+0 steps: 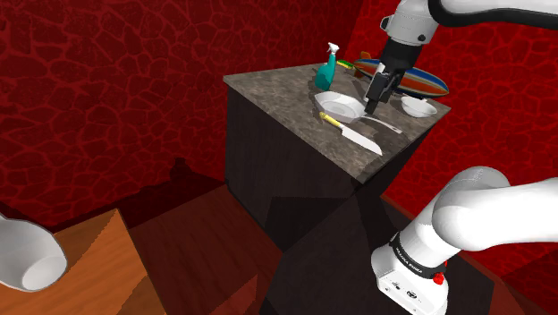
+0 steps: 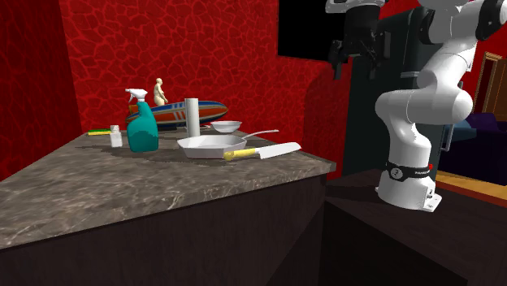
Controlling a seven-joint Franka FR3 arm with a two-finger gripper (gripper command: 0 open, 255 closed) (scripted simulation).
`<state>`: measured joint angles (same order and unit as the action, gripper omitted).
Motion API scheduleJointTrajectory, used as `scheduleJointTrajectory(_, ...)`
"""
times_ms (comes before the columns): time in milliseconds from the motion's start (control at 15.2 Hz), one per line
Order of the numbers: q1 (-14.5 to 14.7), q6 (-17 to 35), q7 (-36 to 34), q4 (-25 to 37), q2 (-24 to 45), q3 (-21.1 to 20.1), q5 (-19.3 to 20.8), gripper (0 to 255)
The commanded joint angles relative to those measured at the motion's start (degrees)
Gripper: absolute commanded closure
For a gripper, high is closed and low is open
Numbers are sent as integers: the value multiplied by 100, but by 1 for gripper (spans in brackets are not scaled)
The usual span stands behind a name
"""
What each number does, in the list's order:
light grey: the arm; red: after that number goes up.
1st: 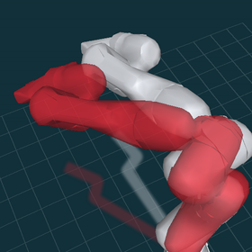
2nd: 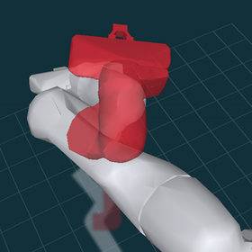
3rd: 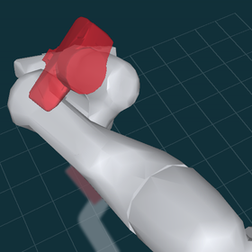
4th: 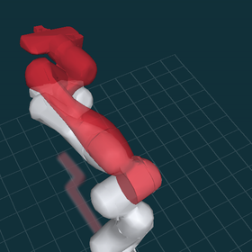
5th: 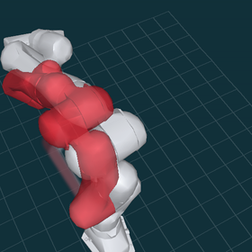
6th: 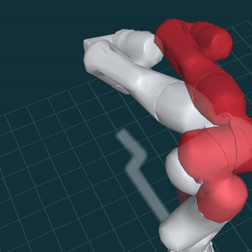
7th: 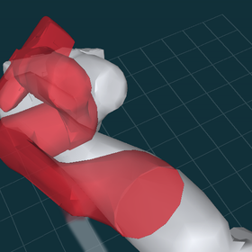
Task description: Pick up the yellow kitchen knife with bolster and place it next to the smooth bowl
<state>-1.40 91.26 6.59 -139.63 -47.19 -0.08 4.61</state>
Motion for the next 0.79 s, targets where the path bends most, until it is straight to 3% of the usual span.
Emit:
scheduleJointTrajectory(0,0,0,0,0,0,0,0,0)
scheduleJointTrajectory(726,-394,1560,854,-59,1627,1118,421,0)
